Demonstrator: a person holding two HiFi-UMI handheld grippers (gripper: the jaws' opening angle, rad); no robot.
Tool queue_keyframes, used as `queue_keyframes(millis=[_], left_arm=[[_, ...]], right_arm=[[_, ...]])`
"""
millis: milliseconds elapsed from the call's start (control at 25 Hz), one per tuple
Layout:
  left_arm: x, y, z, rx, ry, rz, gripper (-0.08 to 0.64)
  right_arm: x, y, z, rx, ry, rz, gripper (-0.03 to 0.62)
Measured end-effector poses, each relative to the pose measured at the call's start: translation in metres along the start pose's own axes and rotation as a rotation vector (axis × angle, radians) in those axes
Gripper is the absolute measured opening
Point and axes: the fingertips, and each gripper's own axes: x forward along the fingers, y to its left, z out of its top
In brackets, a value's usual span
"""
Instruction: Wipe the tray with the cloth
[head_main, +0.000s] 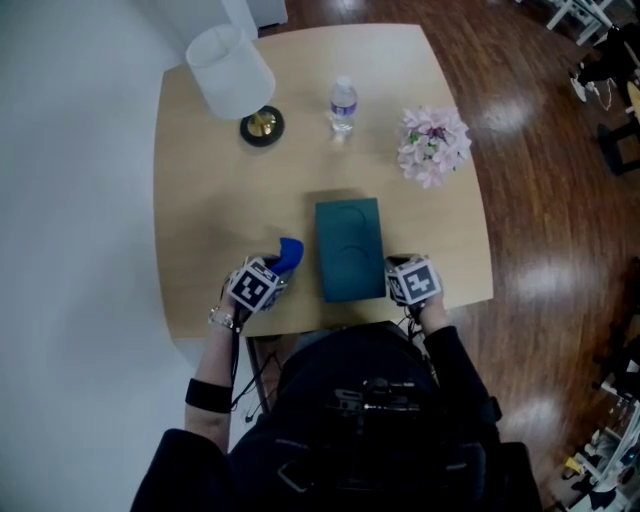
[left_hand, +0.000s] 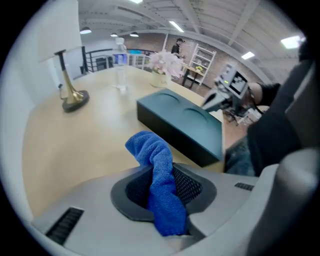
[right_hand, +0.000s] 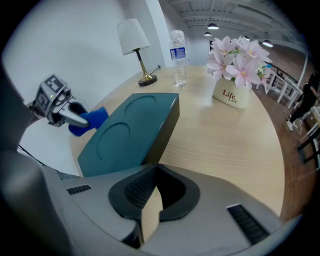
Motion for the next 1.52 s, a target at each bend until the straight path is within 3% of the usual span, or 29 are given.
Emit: queue_keyframes(millis=[80, 160, 240, 360, 840, 1160, 1520], left_arm=[[0.005, 0.040, 0.037, -0.047, -0.086, 0.101, 0.115], [0.016, 0.066, 0.068, -0.099, -0.152, 0.146, 0.115], [0.031, 0.073, 0.087, -0.128, -0.170, 0.130, 0.115], [0.050, 0.049, 0.101, -0.093, -0.156, 0.040, 0.115], [0.040, -0.029, 0.053, 0.042, -0.055, -0.105, 0.114], [0.038, -0.070, 0.000, 0.041, 0.010, -0.099, 0.115], [0.032, -0.120, -0.023, -0.013, 0.022, -0.112, 0.114]], right_arm=[[0.000, 0.001, -0.001, 0.000, -0.008, 0.002, 0.005], [0.000, 0.002, -0.004, 0.001, -0.010, -0.002, 0.006], [-0.001, 0.003, -0.007, 0.003, -0.001, -0.006, 0.006], [-0.003, 0.004, -0.011, 0.003, 0.006, -0.014, 0.005], [-0.003, 0.004, -0.008, -0.007, -0.004, 0.006, 0.005], [-0.004, 0.005, -0.008, -0.042, -0.008, 0.024, 0.005], [-0.001, 0.004, -0.011, -0.098, 0.002, 0.053, 0.006]])
